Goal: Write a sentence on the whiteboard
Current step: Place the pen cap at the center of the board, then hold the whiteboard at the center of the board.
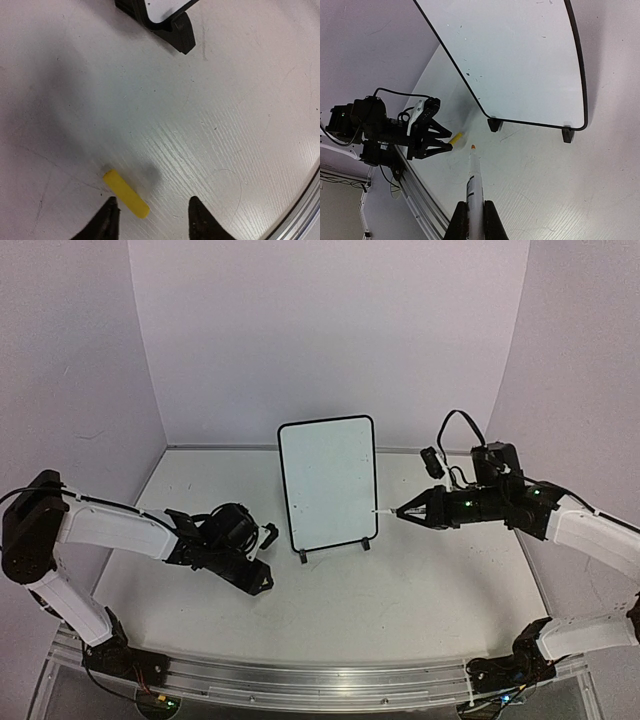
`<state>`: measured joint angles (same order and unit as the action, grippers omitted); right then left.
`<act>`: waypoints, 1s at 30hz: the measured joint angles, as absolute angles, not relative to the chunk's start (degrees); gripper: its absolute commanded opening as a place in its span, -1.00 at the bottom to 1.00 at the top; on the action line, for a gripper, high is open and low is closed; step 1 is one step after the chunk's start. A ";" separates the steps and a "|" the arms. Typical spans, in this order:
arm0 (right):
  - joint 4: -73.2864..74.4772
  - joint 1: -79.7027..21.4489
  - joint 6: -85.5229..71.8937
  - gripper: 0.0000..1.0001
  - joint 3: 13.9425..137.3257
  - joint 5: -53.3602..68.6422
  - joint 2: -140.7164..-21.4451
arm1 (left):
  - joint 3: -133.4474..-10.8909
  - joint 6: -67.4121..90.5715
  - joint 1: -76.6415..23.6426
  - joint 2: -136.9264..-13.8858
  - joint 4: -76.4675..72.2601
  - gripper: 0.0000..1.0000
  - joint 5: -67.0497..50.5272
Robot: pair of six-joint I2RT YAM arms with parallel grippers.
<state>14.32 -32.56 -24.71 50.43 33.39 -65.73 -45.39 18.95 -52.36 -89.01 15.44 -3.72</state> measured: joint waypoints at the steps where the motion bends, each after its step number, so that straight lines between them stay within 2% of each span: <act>1: 14.25 -32.57 -24.71 -1.00 50.43 33.25 -65.73 | -45.39 19.03 -52.36 -89.01 15.43 0.27 -3.39; 10: 14.14 -32.80 -24.71 -1.00 50.14 31.89 -65.59 | -45.41 20.35 -52.36 -88.94 15.63 0.92 -1.28; 12: 14.13 -32.85 -24.71 -1.00 50.09 31.54 -65.37 | -45.43 20.69 -52.33 -88.38 16.38 0.98 -0.73; 20: 11.21 -34.68 -24.59 -1.00 50.02 29.14 -62.39 | -50.90 18.97 -49.46 -83.01 22.10 0.99 -3.01; 30: 8.68 -38.75 -22.30 -1.00 57.08 28.25 -72.82 | -73.54 7.96 -36.16 -85.38 29.09 0.93 -19.74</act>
<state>8.68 -38.75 -22.30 57.08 28.25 -72.82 -73.54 7.96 -36.16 -85.38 29.09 -19.74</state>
